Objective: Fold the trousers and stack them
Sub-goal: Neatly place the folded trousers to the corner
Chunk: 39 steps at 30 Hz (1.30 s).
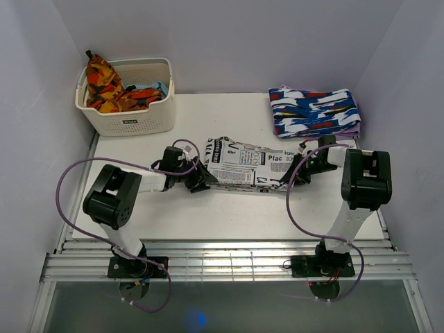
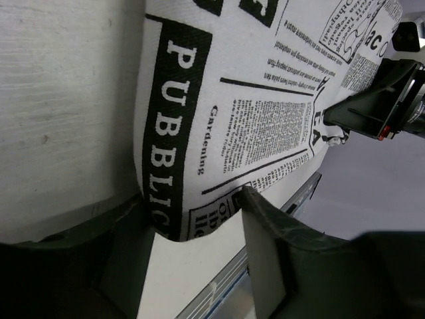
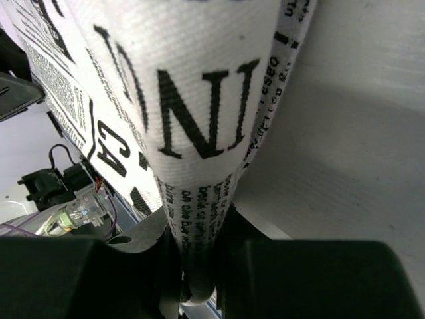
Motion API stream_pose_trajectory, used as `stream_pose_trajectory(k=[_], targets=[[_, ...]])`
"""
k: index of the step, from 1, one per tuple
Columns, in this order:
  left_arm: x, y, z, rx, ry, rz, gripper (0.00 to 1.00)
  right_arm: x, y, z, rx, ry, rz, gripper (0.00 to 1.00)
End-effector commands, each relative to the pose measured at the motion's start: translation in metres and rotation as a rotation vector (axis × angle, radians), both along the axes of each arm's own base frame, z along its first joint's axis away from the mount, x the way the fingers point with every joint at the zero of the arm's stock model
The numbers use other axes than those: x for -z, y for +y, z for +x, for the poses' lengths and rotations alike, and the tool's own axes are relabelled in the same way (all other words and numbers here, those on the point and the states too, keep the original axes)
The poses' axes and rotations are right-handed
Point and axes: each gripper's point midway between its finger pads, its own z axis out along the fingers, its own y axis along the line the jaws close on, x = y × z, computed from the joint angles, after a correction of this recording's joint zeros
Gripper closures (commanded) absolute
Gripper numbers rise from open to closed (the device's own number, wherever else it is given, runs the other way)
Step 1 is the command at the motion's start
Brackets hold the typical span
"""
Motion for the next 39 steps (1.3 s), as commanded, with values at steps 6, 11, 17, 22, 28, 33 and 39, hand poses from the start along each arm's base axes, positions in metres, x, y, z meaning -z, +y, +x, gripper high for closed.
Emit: stream_pose_trajectory(k=[6, 11, 17, 22, 28, 33, 39], targets=[[0.033, 0.007, 0.000, -0.021, 0.028, 0.110, 0.67, -0.003, -0.007, 0.008, 0.015, -0.062, -0.103, 0.92], [-0.003, -0.001, 0.007, 0.045, -0.106, 0.099, 1.00, -0.028, -0.014, 0.018, 0.002, -0.153, -0.160, 0.92], [-0.070, -0.023, 0.012, 0.137, -0.359, 0.084, 1.00, -0.084, -0.032, 0.039, -0.022, -0.352, -0.287, 0.92], [-0.104, -0.039, 0.018, 0.201, -0.523, 0.119, 1.00, -0.142, -0.050, 0.061, -0.026, -0.555, -0.408, 0.92], [-0.168, -0.087, 0.034, 0.279, -0.816, 0.126, 1.00, -0.216, -0.074, 0.080, 0.002, -0.775, -0.571, 0.92], [-0.205, -0.133, 0.058, 0.320, -1.008, 0.129, 1.00, -0.269, -0.114, 0.115, 0.079, -0.908, -0.712, 0.92], [-0.243, -0.179, 0.111, 0.303, -1.250, 0.120, 1.00, -0.318, -0.183, 0.168, 0.232, -1.026, -0.848, 0.92]])
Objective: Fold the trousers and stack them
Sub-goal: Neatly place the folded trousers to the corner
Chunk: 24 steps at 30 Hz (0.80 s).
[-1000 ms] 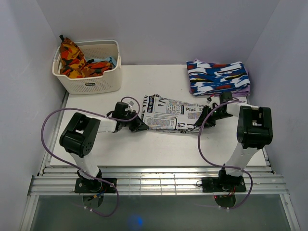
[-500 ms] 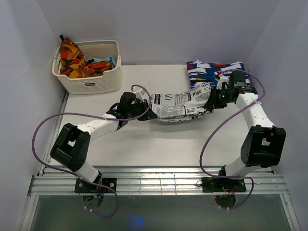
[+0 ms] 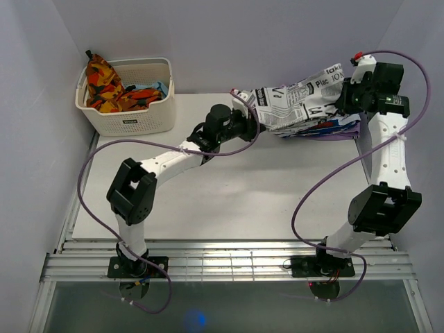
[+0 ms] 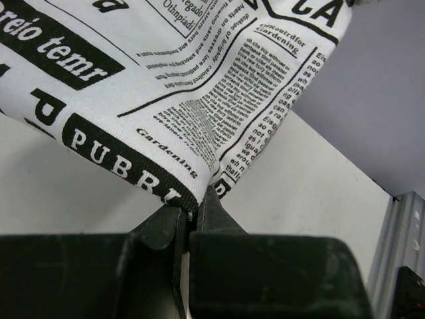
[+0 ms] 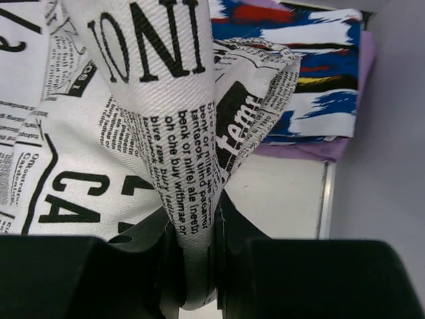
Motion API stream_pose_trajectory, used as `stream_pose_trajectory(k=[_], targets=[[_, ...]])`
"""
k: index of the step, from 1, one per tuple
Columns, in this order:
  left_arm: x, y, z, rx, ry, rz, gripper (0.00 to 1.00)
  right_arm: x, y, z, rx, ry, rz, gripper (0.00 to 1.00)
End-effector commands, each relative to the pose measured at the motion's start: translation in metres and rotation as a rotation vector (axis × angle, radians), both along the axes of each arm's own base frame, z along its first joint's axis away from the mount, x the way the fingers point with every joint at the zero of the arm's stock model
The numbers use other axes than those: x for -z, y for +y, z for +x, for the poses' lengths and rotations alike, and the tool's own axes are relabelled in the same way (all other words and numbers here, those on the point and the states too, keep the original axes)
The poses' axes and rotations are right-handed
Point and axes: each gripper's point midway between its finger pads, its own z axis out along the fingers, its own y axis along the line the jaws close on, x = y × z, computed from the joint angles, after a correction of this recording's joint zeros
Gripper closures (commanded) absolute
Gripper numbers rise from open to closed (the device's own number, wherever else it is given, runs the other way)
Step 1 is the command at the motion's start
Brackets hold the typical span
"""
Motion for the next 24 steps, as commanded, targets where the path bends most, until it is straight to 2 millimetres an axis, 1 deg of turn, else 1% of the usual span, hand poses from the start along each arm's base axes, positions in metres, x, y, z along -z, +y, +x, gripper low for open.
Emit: stream_pose_trajectory(k=[1, 2, 3, 4, 5, 6, 7, 8, 9, 10, 11, 12, 13, 14, 15, 16, 17, 18, 19, 20, 21, 22, 23, 24], targets=[[-0.047, -0.017, 0.035, -0.016, -0.261, -0.068, 1.00, -0.048, -0.056, 0.046, 0.119, -0.208, -0.114, 0.92], [-0.065, -0.026, 0.042, -0.010, -0.314, -0.099, 1.00, -0.056, -0.065, 0.055, 0.137, -0.250, -0.129, 0.92], [-0.041, -0.036, 0.055, -0.010, -0.309, -0.085, 1.00, -0.053, -0.073, 0.066, 0.150, -0.259, -0.142, 0.92], [-0.048, -0.044, 0.063, -0.012, -0.353, -0.120, 1.00, -0.053, -0.083, 0.072, 0.176, -0.271, -0.156, 0.92], [-0.067, -0.052, 0.071, -0.014, -0.408, -0.156, 1.00, -0.059, -0.089, 0.081, 0.188, -0.306, -0.173, 0.92], [-0.064, -0.058, 0.079, -0.022, -0.425, -0.166, 1.00, -0.053, -0.097, 0.092, 0.206, -0.308, -0.183, 0.92], [-0.038, -0.069, 0.093, -0.029, -0.427, -0.159, 1.00, -0.054, -0.109, 0.096, 0.240, -0.319, -0.199, 0.92], [-0.038, -0.074, 0.100, -0.036, -0.451, -0.171, 1.00, -0.053, -0.116, 0.101, 0.258, -0.329, -0.208, 0.92], [-0.057, -0.079, 0.108, -0.047, -0.505, -0.212, 1.00, -0.052, -0.124, 0.111, 0.275, -0.350, -0.222, 0.92], [-0.027, -0.089, 0.121, -0.052, -0.503, -0.196, 1.00, -0.054, -0.135, 0.113, 0.303, -0.363, -0.237, 0.92], [-0.024, -0.094, 0.127, -0.057, -0.517, -0.203, 1.00, -0.053, -0.142, 0.117, 0.316, -0.368, -0.249, 0.92], [-0.053, -0.098, 0.132, -0.064, -0.586, -0.252, 1.00, -0.051, -0.148, 0.124, 0.326, -0.386, -0.258, 0.92], [-0.051, -0.102, 0.138, -0.072, -0.604, -0.262, 1.00, -0.047, -0.154, 0.127, 0.337, -0.388, -0.268, 0.92], [-0.013, -0.109, 0.150, -0.083, -0.588, -0.237, 1.00, -0.035, -0.159, 0.134, 0.338, -0.377, -0.279, 0.92], [-0.012, -0.111, 0.154, -0.093, -0.610, -0.249, 1.00, -0.036, -0.167, 0.138, 0.368, -0.398, -0.297, 0.92], [-0.029, -0.110, 0.156, -0.114, -0.663, -0.290, 1.00, -0.031, -0.172, 0.141, 0.384, -0.397, -0.305, 0.92], [0.003, -0.112, 0.164, -0.131, -0.660, -0.258, 1.00, -0.010, -0.174, 0.148, 0.378, -0.370, -0.306, 0.92], [0.013, -0.114, 0.167, -0.135, -0.665, -0.242, 1.00, 0.000, -0.177, 0.152, 0.383, -0.361, -0.307, 0.92], [0.022, -0.114, 0.169, -0.138, -0.672, -0.230, 1.00, 0.006, -0.182, 0.156, 0.401, -0.365, -0.315, 0.92], [0.036, -0.114, 0.171, -0.141, -0.672, -0.209, 1.00, 0.028, -0.184, 0.163, 0.406, -0.334, -0.309, 0.92], [0.057, -0.111, 0.177, -0.164, -0.656, -0.184, 1.00, 0.041, -0.187, 0.166, 0.417, -0.314, -0.308, 0.92], [0.069, -0.107, 0.182, -0.178, -0.646, -0.169, 0.97, 0.051, -0.190, 0.168, 0.426, -0.297, -0.309, 0.92], [0.079, -0.105, 0.185, -0.185, -0.634, -0.159, 0.89, 0.074, -0.192, 0.171, 0.430, -0.259, -0.299, 0.92], [0.097, -0.106, 0.186, -0.169, -0.624, -0.136, 0.83, 0.085, -0.192, 0.173, 0.428, -0.243, -0.294, 0.92]])
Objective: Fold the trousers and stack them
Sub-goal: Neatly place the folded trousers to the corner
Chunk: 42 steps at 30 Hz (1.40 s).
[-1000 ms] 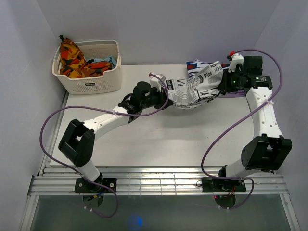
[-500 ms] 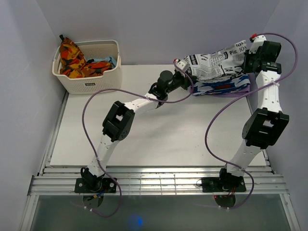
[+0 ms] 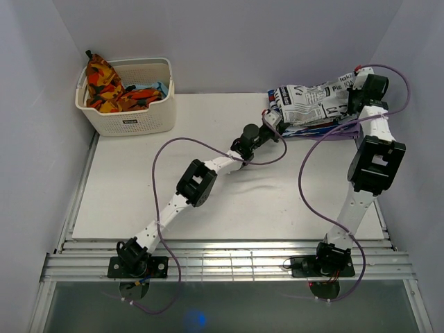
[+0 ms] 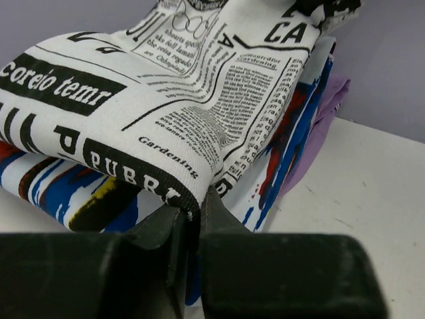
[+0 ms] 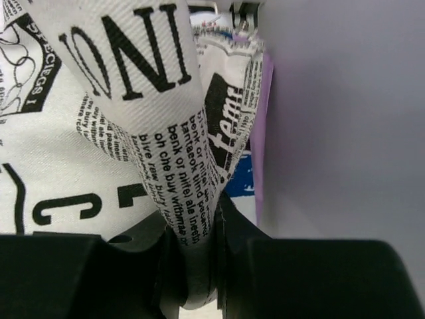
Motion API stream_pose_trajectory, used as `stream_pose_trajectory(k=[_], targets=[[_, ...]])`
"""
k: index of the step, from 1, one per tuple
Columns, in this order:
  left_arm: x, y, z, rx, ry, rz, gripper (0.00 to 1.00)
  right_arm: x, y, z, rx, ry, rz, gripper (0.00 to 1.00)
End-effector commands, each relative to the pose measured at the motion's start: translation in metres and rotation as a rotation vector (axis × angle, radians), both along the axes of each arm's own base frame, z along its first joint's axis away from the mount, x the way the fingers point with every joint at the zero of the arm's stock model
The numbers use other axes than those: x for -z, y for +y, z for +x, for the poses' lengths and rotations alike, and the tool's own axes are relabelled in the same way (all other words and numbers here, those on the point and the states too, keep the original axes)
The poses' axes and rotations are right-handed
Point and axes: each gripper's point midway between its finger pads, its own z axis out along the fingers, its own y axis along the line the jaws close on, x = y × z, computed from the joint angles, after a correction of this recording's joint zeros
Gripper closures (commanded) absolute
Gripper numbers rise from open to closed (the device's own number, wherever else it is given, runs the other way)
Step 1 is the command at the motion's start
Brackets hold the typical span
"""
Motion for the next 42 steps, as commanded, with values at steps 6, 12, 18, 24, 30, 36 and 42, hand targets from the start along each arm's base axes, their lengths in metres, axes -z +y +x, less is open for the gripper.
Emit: stream_pose_trajectory(k=[6, 12, 18, 24, 30, 36, 42], targets=[[-0.020, 0.050, 0.042, -0.126, -0.081, -0.011, 0.69, 0.018, -0.057, 0.026, 0.154, -0.055, -0.124, 0.92], [-0.050, 0.072, 0.035, -0.125, -0.048, -0.015, 0.35, 0.021, -0.040, 0.031, 0.097, -0.003, -0.011, 0.46], [-0.135, 0.100, -0.004, -0.061, 0.017, -0.040, 0.11, -0.054, -0.036, 0.030, 0.072, -0.111, -0.042, 0.04], [-0.162, 0.153, -0.029, -0.054, 0.333, 0.037, 0.02, -0.121, -0.008, 0.005, -0.046, -0.182, -0.044, 0.10], [-0.135, 0.227, -0.071, -0.004, 0.789, 0.133, 0.02, -0.159, 0.043, -0.022, -0.237, -0.241, 0.069, 0.10], [-0.131, 0.290, -0.116, -0.008, 0.791, 0.031, 0.02, -0.124, 0.057, -0.005, -0.066, -0.273, 0.463, 0.02], [-0.137, 0.327, -0.121, -0.079, 0.791, 0.075, 0.02, -0.072, 0.045, 0.032, 0.054, -0.299, 0.604, 0.08]])
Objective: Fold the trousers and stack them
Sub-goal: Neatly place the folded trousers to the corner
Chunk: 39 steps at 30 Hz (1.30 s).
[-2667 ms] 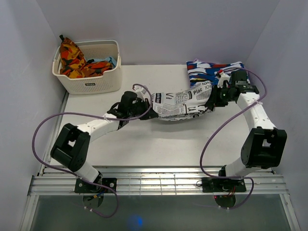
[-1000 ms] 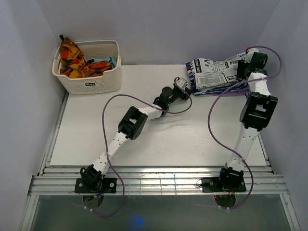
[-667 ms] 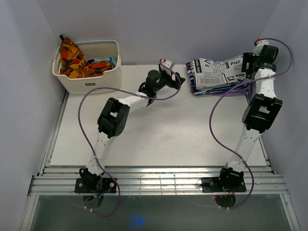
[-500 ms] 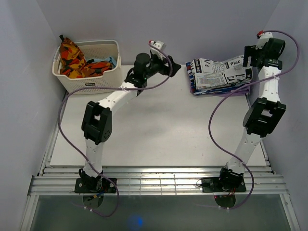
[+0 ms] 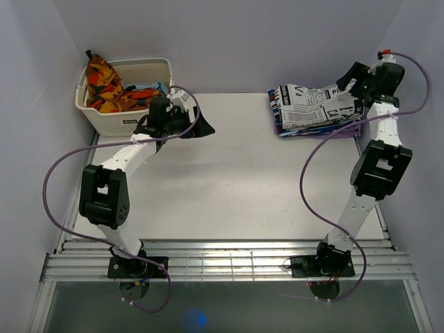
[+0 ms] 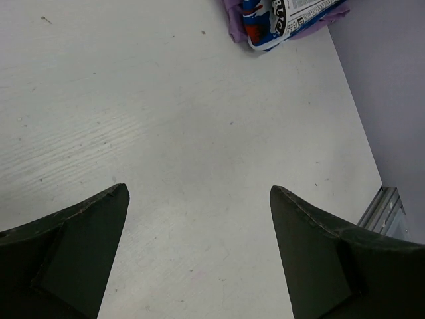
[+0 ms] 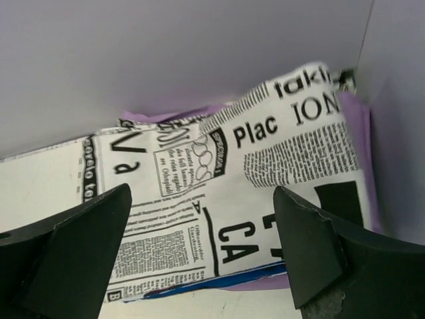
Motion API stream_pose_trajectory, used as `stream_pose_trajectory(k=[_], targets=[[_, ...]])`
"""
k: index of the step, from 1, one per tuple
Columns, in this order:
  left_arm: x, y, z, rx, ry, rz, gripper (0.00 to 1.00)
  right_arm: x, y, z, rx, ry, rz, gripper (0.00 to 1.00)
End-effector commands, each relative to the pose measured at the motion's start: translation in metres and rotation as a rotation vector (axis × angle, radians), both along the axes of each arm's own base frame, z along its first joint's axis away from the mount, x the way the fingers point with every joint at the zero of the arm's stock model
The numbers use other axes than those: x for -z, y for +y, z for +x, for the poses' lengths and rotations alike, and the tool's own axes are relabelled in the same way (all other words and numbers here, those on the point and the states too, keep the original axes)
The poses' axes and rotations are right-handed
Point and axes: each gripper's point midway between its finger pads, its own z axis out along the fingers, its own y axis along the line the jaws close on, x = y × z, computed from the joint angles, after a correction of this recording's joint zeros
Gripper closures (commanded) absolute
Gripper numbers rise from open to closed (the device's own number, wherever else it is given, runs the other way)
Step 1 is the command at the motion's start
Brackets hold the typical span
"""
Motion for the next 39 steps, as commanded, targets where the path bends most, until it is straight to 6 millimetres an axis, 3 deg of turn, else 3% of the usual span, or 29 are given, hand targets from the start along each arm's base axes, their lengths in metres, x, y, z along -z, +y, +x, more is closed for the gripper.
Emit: stream_pose_trajectory(k=[1, 2, 3, 5, 10, 11, 13, 16, 22, 25, 27, 28, 29, 30, 31, 33, 34, 36, 37, 39], targets=[[-0.066, 0.010, -0.006, 0.021, -0.097, -0.025, 0.02, 0.022, -0.004, 0.025, 0.065, -0.017, 0.126, 0.08], [-0.062, 0.014, 0.001, -0.007, -0.067, -0.003, 0.02, 0.024, -0.003, 0.029, 0.058, -0.018, 0.125, 0.08], [-0.043, 0.020, 0.005, -0.034, 0.000, 0.049, 0.02, 0.025, -0.003, 0.030, 0.060, -0.018, 0.122, 0.07], [-0.040, 0.030, 0.008, -0.028, -0.021, 0.070, 0.02, 0.014, -0.003, 0.032, 0.062, -0.067, 0.099, 0.06], [-0.017, 0.047, 0.008, 0.010, 0.078, 0.049, 0.02, 0.034, -0.014, 0.046, 0.098, -0.087, 0.102, 0.04], [-0.011, 0.051, 0.007, -0.002, 0.087, 0.054, 0.02, 0.052, -0.016, 0.050, 0.108, -0.066, 0.116, 0.04], [-0.010, 0.061, 0.010, -0.026, 0.082, 0.066, 0.02, 0.066, -0.023, 0.057, 0.135, -0.062, 0.123, 0.05], [-0.014, 0.070, 0.016, -0.042, 0.073, 0.082, 0.02, 0.110, -0.034, 0.066, 0.185, -0.018, 0.112, 0.06], [-0.015, 0.079, 0.023, -0.061, 0.077, 0.098, 0.02, 0.171, -0.049, 0.070, 0.227, 0.055, 0.035, 0.07], [-0.014, 0.080, 0.022, -0.055, 0.083, 0.104, 0.02, 0.182, -0.039, 0.066, 0.182, 0.083, 0.014, 0.07], [-0.014, 0.080, 0.022, -0.054, 0.084, 0.105, 0.02, 0.160, -0.026, 0.063, 0.124, 0.062, 0.020, 0.06], [-0.019, 0.079, 0.024, -0.051, 0.075, 0.103, 0.02, 0.131, -0.019, 0.062, 0.097, 0.020, 0.003, 0.04], [-0.020, 0.079, 0.025, -0.049, 0.075, 0.102, 0.02, 0.116, -0.011, 0.061, 0.074, 0.002, -0.005, 0.03], [-0.018, 0.080, 0.026, -0.056, 0.088, 0.110, 0.02, 0.103, 0.005, 0.058, 0.022, -0.014, -0.022, 0.02], [-0.014, 0.082, 0.029, -0.065, 0.106, 0.119, 0.02, 0.067, 0.016, 0.053, -0.010, -0.059, -0.044, 0.04], [-0.022, 0.084, 0.033, -0.062, 0.086, 0.125, 0.02, 0.042, 0.049, 0.040, -0.094, -0.055, -0.111, 0.10], [-0.025, 0.086, 0.033, -0.055, 0.076, 0.125, 0.02, 0.005, 0.063, 0.028, -0.123, -0.101, -0.157, 0.10], [-0.031, 0.089, 0.033, -0.053, 0.076, 0.115, 0.02, -0.005, 0.097, 0.005, -0.221, -0.085, -0.276, 0.10], [-0.031, 0.090, 0.032, -0.052, 0.079, 0.113, 0.02, -0.039, 0.109, -0.014, -0.247, -0.136, -0.332, 0.10], [-0.036, 0.093, 0.030, -0.066, 0.070, 0.133, 0.02, -0.046, 0.140, -0.042, -0.389, -0.152, -0.430, 0.10]])
